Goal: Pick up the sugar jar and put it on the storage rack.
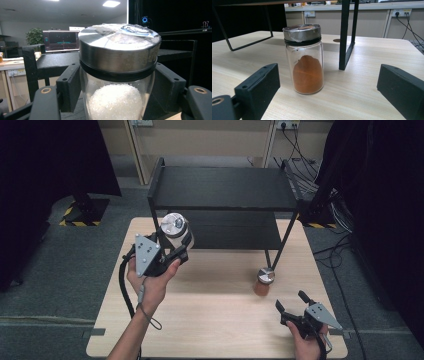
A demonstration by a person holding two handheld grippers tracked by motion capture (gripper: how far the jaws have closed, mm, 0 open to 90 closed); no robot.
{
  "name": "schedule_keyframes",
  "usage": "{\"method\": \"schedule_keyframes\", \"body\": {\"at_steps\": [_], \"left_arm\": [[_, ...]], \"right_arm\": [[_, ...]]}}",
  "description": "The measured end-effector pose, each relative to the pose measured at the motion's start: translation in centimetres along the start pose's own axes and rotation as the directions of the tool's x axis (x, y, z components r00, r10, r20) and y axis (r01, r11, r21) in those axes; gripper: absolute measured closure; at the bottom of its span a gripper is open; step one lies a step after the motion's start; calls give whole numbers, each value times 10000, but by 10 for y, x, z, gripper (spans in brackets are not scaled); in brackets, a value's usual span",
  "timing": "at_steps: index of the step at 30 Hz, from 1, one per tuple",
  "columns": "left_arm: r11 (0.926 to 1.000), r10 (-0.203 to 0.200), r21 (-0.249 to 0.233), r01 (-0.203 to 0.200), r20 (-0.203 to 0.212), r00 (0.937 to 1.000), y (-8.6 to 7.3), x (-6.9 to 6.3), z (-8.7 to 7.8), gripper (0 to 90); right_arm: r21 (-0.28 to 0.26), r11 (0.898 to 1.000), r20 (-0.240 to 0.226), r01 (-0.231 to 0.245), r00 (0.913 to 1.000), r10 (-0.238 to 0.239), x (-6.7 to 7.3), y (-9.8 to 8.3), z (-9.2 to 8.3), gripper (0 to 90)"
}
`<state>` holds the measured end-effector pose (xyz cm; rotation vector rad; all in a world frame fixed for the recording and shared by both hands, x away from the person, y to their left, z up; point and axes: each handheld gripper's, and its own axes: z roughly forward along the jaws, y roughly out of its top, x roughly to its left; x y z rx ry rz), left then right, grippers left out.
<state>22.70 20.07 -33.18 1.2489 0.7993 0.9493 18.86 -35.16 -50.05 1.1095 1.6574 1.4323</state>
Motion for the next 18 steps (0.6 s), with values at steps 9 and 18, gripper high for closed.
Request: {"method": "schedule_keyframes", "body": {"at_steps": [9, 18], "left_arm": [[10000, -44, -56, 44, -94, 9999, 11, 0, 4, 311], [10000, -48, -52, 47, -227, 9997, 20, 0, 11, 311]], "right_arm": [[1, 10000, 15, 2, 10000, -2, 0, 0, 0, 48], [3, 10000, 16, -2, 10000, 2, 0, 0, 0, 48]]}}
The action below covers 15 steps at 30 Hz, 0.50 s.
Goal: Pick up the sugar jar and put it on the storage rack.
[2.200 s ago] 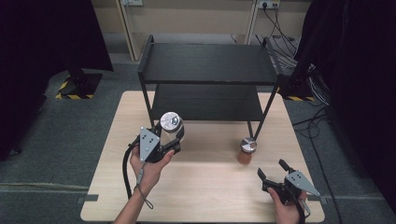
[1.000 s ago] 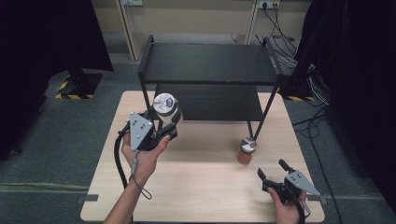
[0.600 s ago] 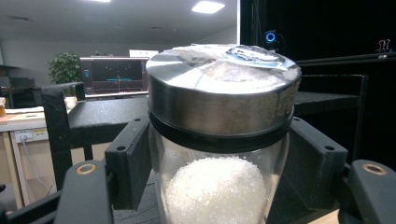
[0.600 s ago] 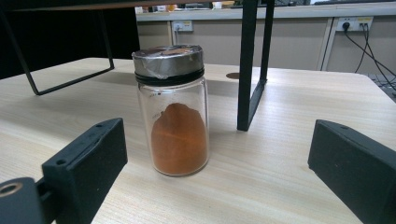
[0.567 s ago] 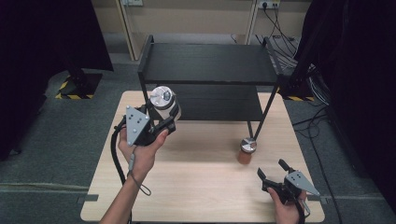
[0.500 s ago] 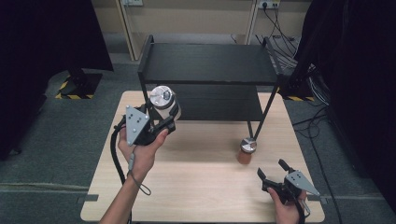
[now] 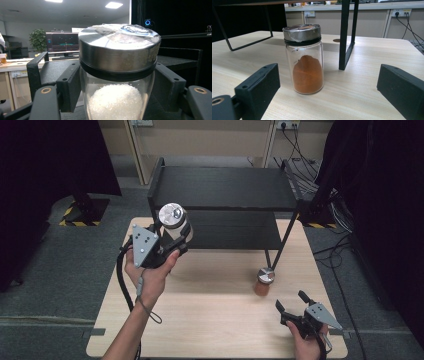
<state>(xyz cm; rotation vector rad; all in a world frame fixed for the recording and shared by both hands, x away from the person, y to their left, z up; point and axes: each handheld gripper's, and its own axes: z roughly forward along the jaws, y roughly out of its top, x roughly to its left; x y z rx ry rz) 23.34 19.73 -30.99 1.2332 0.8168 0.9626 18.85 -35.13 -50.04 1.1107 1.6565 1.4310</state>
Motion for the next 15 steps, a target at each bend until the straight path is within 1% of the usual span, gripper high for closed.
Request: {"method": "schedule_keyframes", "body": {"at_steps": [5, 15], "left_arm": [[10000, 76, 36, -76, -104, 9999, 6, 0, 4, 311], [9999, 98, 93, -95, -289, 9995, 18, 0, 10, 311]], "right_arm": [[-15, 10000, 7, -7, 10000, 7, 0, 0, 0, 49], [-15, 10000, -1, -41, 10000, 41, 0, 0, 0, 49]]}}
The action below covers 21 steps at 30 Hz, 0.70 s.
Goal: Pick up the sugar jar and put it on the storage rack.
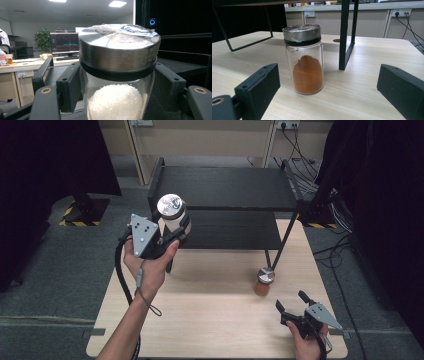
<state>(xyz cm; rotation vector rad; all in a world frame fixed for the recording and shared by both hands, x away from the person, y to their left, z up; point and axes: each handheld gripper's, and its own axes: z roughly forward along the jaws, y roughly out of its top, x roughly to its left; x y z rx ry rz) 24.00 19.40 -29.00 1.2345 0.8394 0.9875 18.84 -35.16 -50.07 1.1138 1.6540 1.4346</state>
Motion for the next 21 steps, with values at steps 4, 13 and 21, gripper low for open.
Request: {"method": "schedule_keyframes", "body": {"at_steps": [4, 13, 21], "left_arm": [[10000, -47, 2, 47, -15, 10000, 6, 1, 2, 311], [10000, -3, 44, 4, -151, 9999, 18, 2, 9, 311], [9998, 83, 174, -81, -131, 9999, 29, 4, 21, 311]], "right_arm": [[4, 10000, -3, -2, 10000, 2, 0, 0, 0, 49], [2, 10000, -8, -7, 10000, 7, 0, 0, 0, 49], [-14, 10000, -11, -20, 10000, 20, 0, 0, 0, 50]]}}
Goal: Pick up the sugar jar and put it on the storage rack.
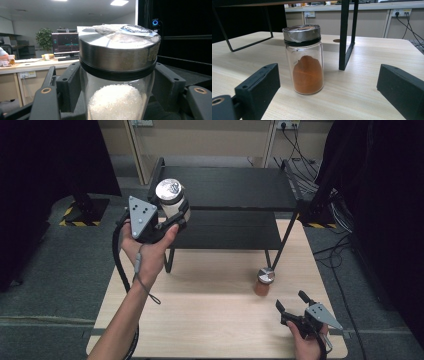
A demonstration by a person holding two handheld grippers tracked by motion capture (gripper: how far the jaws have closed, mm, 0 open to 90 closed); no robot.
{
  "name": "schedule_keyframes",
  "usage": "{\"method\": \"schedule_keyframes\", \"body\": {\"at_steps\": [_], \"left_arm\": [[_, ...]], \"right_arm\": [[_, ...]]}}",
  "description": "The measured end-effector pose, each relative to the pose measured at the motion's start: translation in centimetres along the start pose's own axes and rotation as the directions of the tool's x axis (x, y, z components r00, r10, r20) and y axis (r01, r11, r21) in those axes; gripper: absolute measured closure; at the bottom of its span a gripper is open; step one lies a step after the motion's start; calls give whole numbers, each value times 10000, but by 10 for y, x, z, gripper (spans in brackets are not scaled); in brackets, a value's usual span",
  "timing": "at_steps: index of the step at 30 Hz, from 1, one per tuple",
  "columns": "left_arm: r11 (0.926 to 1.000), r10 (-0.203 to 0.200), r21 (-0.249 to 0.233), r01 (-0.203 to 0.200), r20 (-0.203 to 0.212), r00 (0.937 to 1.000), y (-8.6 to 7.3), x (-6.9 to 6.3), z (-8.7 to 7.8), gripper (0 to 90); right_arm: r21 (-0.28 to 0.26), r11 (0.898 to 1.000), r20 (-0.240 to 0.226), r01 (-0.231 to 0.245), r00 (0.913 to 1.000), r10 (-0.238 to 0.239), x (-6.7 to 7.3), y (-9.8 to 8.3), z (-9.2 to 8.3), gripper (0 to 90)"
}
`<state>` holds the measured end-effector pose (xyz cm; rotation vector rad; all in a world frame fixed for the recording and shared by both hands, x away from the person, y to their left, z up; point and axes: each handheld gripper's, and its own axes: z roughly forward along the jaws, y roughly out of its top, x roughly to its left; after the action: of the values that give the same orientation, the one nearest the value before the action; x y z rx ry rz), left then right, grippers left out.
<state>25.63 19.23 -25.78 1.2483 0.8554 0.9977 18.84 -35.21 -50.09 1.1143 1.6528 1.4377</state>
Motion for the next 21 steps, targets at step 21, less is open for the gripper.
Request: {"method": "schedule_keyframes", "body": {"at_steps": [21], "left_arm": [[9979, 551, 372, -529, -611, 9966, 22, -4, 34, 311]], "right_arm": [[-12, 10000, -28, 7, 10000, -7, 0, 0, 0, 50]]}}
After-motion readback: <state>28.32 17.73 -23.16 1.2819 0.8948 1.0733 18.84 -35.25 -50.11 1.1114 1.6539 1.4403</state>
